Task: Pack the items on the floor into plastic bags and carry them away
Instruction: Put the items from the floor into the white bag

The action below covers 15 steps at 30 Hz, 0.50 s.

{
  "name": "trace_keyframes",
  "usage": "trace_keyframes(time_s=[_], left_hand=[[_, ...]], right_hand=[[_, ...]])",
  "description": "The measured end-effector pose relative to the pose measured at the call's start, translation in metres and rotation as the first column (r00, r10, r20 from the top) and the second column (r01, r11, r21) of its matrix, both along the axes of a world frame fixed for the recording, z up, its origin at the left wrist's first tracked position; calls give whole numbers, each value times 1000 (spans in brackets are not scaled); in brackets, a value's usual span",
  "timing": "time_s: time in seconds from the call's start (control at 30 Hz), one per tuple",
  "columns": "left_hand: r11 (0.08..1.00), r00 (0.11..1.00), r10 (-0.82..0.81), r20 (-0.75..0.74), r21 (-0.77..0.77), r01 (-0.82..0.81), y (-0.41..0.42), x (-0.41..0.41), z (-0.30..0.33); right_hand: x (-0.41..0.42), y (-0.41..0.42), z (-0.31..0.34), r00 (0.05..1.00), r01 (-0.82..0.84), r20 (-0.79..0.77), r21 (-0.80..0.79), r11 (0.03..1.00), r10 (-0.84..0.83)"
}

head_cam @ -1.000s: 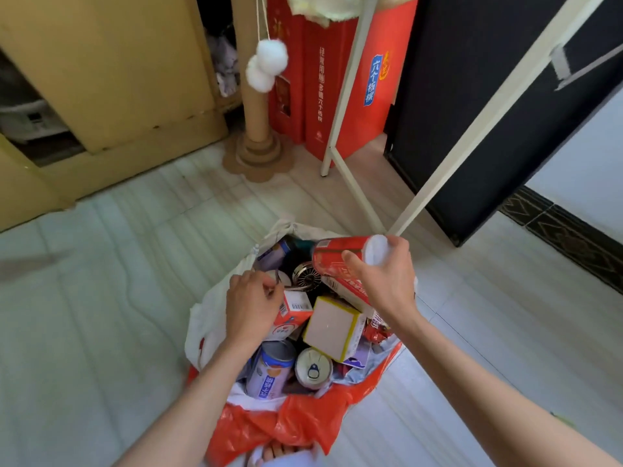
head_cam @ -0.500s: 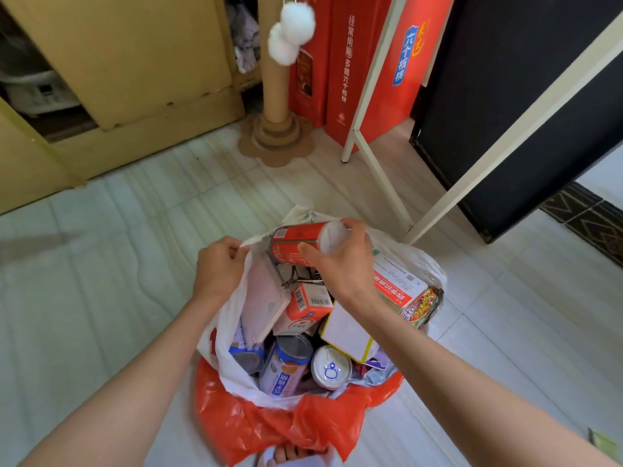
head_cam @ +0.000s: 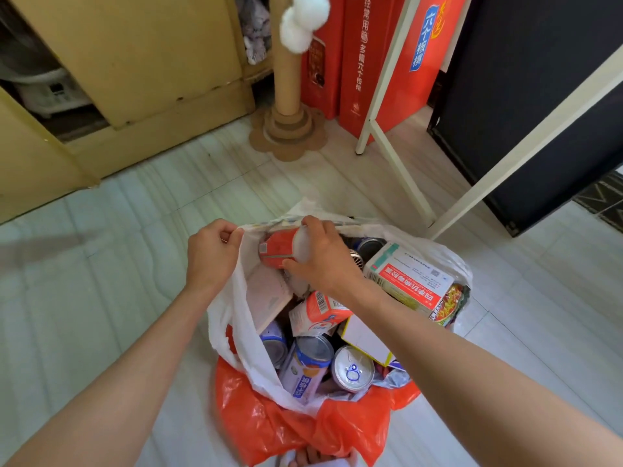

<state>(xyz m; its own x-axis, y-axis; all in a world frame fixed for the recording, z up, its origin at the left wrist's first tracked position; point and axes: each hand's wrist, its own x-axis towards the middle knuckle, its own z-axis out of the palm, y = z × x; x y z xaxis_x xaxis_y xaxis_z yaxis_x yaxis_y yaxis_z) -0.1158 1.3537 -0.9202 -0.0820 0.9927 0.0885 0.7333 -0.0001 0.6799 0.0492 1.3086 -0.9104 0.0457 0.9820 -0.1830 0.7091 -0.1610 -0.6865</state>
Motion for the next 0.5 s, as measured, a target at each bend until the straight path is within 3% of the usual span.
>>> trace_keyframes(time_s=[0.13,0.23,0.33,0.5], left_hand=[[999,999,-28,17,30,28,-4,2,1],[999,996,-15,84,29,13,-14,-8,2],[1000,995,-28,99,-5,29,-14,-18,-2],[997,996,-5,84,-71,11,-20,-14,-4]], right_hand=[[-25,-11,-15,962,-233,129,-78,969,241],[-45,-10,-30,954,-181,239,-25,983,182],[-41,1,-29,977,-89,192,-4,996,88],[-25,-8,-27,949,-210,221,-92,974,225]])
